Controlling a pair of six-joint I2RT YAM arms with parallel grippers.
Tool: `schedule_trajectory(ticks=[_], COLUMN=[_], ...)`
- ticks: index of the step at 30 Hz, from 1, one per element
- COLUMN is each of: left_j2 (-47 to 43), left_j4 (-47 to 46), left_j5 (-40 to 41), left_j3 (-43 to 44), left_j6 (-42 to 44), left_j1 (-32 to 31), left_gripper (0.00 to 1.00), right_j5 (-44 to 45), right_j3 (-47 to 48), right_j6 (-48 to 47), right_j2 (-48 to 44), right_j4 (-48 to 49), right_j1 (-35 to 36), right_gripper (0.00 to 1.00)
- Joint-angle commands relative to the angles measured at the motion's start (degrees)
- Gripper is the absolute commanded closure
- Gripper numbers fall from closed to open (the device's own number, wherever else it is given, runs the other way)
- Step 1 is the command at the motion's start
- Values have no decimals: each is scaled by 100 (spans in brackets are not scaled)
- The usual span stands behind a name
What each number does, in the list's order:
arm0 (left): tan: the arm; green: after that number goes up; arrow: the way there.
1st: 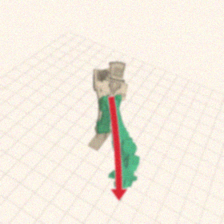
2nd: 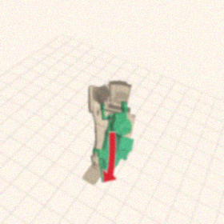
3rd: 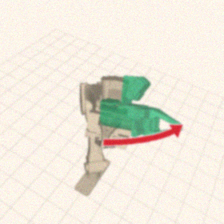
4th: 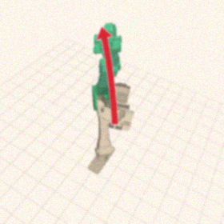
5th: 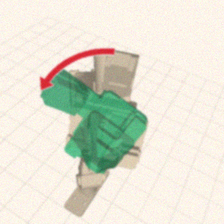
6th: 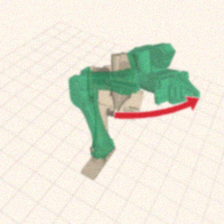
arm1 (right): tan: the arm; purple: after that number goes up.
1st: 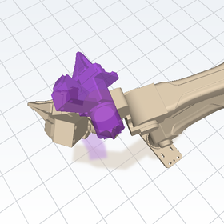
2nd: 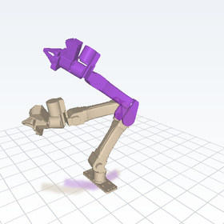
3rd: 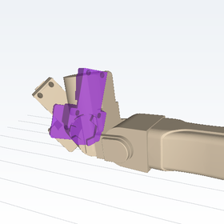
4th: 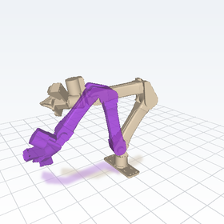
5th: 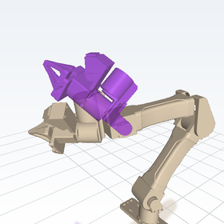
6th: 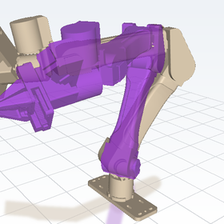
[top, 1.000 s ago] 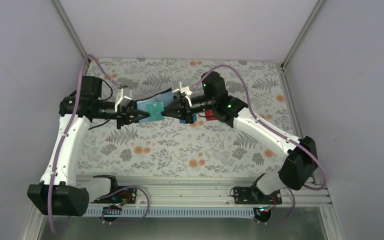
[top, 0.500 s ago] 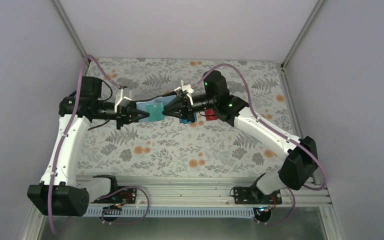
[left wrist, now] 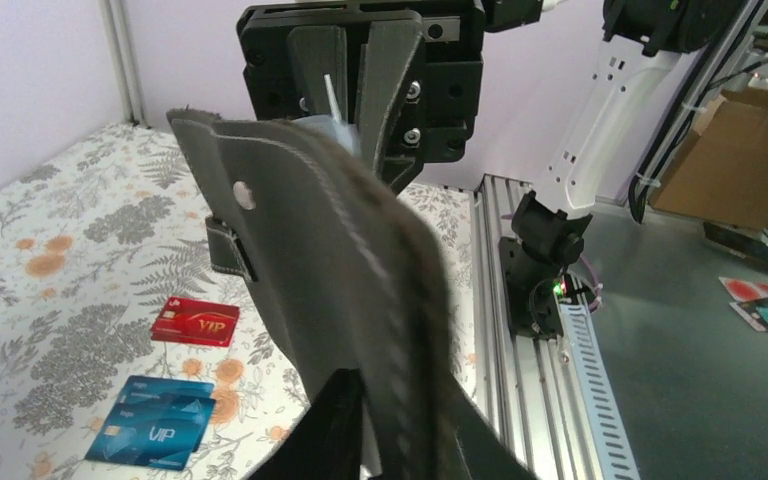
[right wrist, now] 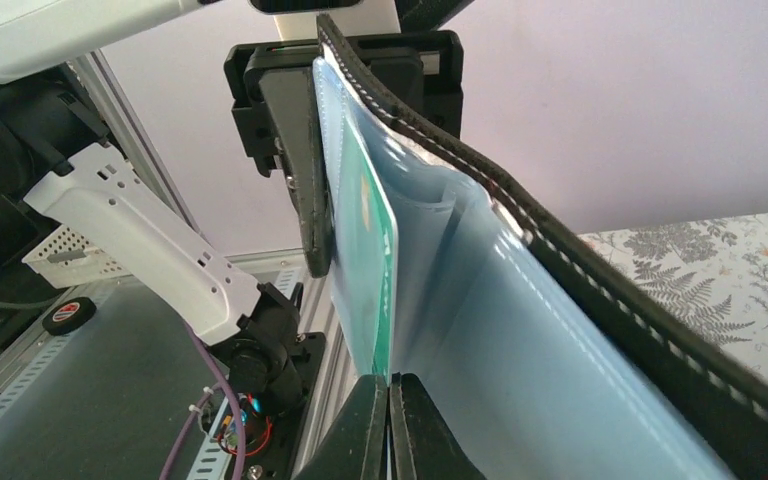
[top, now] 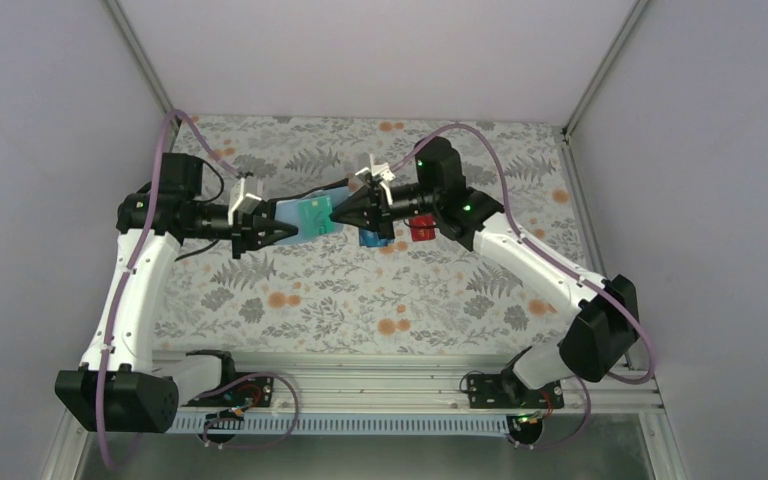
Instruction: Take the credit cards out of the card holder
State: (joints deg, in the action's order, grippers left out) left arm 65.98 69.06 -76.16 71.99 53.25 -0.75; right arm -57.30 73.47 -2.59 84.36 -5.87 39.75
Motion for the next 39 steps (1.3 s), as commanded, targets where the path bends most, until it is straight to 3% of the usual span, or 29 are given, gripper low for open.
schedule_trajectory(ticks=[1, 3, 9, 14, 23, 27, 31, 32, 34, 39], left_j2=[-107, -111, -139, -122, -112, -101, -106, -109, -98, -115], left_j4=[17, 41, 114, 96, 34, 51, 56, 53, 55, 26], left_j5=[-328, -342, -442, -478, -493, -522, -505, -505, -505, -483], left_j3=[50, 71, 131, 100, 72, 71, 55, 54, 61, 43], left_j6=[270, 290, 387, 378, 324, 360, 379, 379, 379, 373], left_j1=[14, 27, 140, 163, 190, 190, 198, 198, 203, 224], left_gripper=[89, 97, 98, 98, 98, 98, 98, 98, 98, 98], right_j5=[103, 120, 267, -298, -319, -708, -718, -728, -689, -235], right_j3=[11, 11, -188, -47, 116, 264, 315, 322, 310, 73], right_j6=[20, 4, -7, -19, 261, 191, 193, 190, 188, 208], right_j2=[-276, -278, -364, -244, 89, 289, 313, 325, 305, 61], right_j4=[53, 15, -17, -129, 204, 194, 239, 243, 219, 196], right_j1=[-72, -72, -190, -218, 1, 106, 151, 163, 173, 129], right_gripper=[96, 96, 96, 96, 96, 87, 85, 85, 95, 96])
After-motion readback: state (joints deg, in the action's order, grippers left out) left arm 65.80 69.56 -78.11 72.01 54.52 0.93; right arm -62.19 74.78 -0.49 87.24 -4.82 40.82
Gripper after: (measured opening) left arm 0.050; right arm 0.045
